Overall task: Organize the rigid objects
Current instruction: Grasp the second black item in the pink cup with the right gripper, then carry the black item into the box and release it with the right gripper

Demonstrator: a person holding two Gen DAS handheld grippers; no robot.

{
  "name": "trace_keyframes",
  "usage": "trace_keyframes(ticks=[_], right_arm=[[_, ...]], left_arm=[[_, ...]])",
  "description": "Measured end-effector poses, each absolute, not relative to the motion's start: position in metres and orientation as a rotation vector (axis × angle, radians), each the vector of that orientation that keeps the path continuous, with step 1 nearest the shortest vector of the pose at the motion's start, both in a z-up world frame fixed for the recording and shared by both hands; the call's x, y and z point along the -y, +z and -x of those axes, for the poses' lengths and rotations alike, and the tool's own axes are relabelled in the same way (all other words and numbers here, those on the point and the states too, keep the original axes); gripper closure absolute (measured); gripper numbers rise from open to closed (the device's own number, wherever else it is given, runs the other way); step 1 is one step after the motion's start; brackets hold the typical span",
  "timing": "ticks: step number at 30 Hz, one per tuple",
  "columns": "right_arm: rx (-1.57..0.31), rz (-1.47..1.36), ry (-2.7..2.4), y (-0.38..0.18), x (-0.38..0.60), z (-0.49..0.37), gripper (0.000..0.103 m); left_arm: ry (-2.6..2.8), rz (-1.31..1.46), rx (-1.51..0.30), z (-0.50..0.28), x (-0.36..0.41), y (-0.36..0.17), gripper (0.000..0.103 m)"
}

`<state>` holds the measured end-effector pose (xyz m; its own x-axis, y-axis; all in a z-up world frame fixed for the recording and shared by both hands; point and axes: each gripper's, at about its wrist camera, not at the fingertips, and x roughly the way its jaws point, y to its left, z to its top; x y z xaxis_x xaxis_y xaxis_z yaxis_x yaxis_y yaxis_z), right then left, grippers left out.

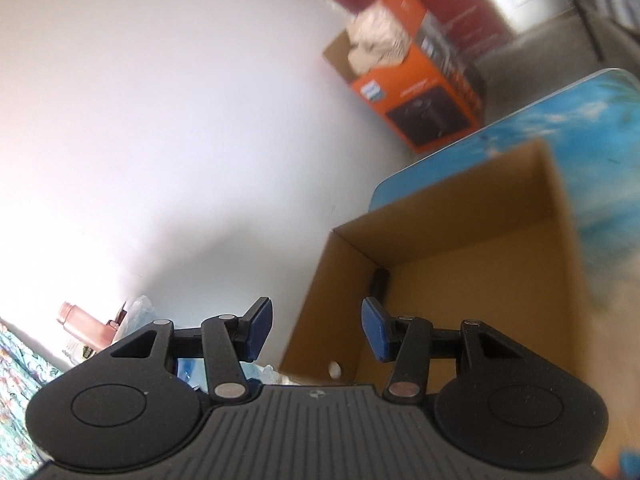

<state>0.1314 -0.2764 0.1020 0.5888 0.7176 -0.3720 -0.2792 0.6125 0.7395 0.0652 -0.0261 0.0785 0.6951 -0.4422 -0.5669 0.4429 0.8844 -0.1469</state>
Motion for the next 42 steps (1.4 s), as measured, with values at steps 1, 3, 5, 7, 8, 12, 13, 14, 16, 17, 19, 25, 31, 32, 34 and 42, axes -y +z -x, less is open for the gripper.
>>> trace_keyframes(ticks=[1,3,5,7,8,12,13,14,16,17,19,25,31,32,34,42], right_arm=[[-0.702,-0.683,0.604,0.095,0.284,-0.114,0.051],[-0.677,-0.680,0.537,0.075,0.294,-0.087,0.051],[-0.686,-0.713,0.483,0.052,0.303,-0.067,0.051],[-0.717,-0.740,0.436,0.023,0.307,-0.054,0.051],[-0.734,-0.752,0.417,0.010,0.307,-0.052,0.051],[-0.775,-0.772,0.371,-0.032,0.303,-0.045,0.053],[-0.777,-0.770,0.366,-0.037,0.302,-0.045,0.054],[-0.776,-0.766,0.367,-0.042,0.300,-0.046,0.055],[-0.774,-0.758,0.367,-0.045,0.298,-0.048,0.056],[-0.773,-0.759,0.375,-0.047,0.298,-0.050,0.058],[-0.775,-0.771,0.392,-0.054,0.298,-0.050,0.059],[-0.781,-0.777,0.461,-0.067,0.297,-0.059,0.075],[-0.744,-0.761,0.506,-0.061,0.297,-0.051,0.079],[-0.742,-0.763,0.515,-0.059,0.297,-0.049,0.079],[-0.740,-0.764,0.532,-0.056,0.296,-0.044,0.079],[-0.773,-0.742,0.508,-0.061,0.287,-0.038,0.081]], left_arm=[[-0.520,-0.007,-0.652,-0.062,0.032,0.072,0.045],[-0.568,-0.018,-0.689,-0.056,0.045,0.057,0.045],[-0.609,-0.032,-0.739,-0.053,0.059,0.040,0.045],[-0.637,-0.052,-0.777,-0.049,0.075,0.024,0.046],[-0.639,-0.073,-0.792,-0.051,0.082,0.016,0.047],[-0.637,-0.162,-0.812,-0.043,0.107,-0.004,0.048],[-0.632,-0.175,-0.820,-0.046,0.111,-0.009,0.049],[-0.628,-0.182,-0.827,-0.041,0.116,-0.011,0.050],[-0.614,-0.190,-0.850,-0.045,0.122,-0.018,0.053],[-0.607,-0.192,-0.857,-0.048,0.123,-0.019,0.053],[-0.610,-0.183,-0.870,-0.046,0.125,-0.023,0.055],[-0.604,-0.209,-0.886,-0.049,0.128,-0.030,0.056],[-0.610,-0.203,-0.885,-0.049,0.129,-0.031,0.059],[-0.608,-0.205,-0.882,-0.049,0.129,-0.031,0.060],[-0.609,-0.206,-0.875,-0.049,0.130,-0.031,0.060],[-0.609,-0.214,-0.852,-0.049,0.134,-0.031,0.063]])
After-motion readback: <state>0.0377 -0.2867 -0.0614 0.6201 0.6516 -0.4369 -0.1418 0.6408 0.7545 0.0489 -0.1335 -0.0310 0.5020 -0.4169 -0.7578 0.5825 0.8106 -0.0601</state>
